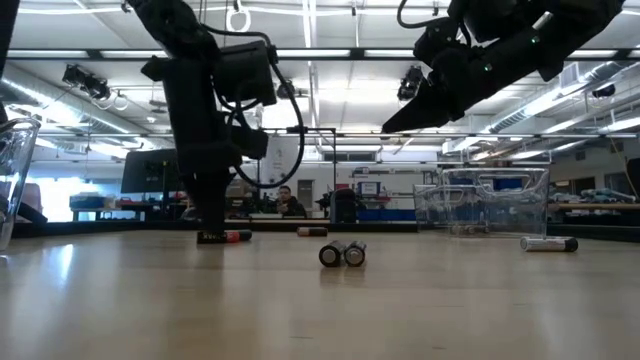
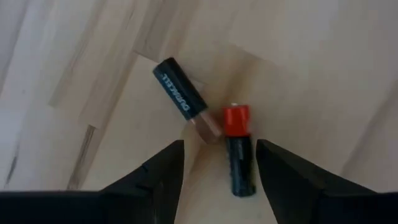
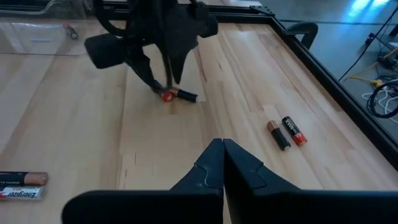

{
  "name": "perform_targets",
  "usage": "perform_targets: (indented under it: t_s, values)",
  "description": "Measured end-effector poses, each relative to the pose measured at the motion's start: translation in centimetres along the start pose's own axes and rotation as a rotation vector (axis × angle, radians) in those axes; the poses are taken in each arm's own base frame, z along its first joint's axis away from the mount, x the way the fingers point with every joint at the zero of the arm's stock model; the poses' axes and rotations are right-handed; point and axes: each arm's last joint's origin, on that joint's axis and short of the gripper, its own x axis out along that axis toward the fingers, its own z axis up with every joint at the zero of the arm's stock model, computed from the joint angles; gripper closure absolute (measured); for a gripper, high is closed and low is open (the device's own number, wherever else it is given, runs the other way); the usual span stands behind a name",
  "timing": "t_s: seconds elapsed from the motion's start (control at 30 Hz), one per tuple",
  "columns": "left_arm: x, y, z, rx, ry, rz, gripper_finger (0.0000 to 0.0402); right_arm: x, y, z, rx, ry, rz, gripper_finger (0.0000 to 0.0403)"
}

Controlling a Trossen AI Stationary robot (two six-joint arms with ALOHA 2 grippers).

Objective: Sort batteries
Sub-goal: Put the orange battery into the bottom left transparent bin

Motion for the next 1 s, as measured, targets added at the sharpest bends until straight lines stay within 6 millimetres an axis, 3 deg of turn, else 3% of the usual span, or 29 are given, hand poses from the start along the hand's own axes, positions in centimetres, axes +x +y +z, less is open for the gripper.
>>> perform_targets:
  t_s: [0.3, 0.6, 0.7, 1.0]
  values:
    - [1.2, 0.0, 0.0, 0.041, 0.045, -0.026, 0.0223, 0.0, 0.4, -0.1, -0.009, 0.008, 0.014, 0.0394]
    - [1.1, -0.8, -0.2, 0.125, 0.080, -0.113, 0.0329, 0.0, 0.4, -0.1, -0.024, 0.014, 0.014, 0.0394]
    - [0.3, -1.3, -0.1, 0.174, 0.129, -0.111, 0.0355, 0.0, 0.4, -0.1, -0.042, 0.014, 0.014, 0.0394]
    - [-4.5, -4.1, 1.5, 0.300, 0.195, -0.098, 0.0355, 0.0, 0.4, -0.2, -0.060, 0.019, 0.015, 0.0394]
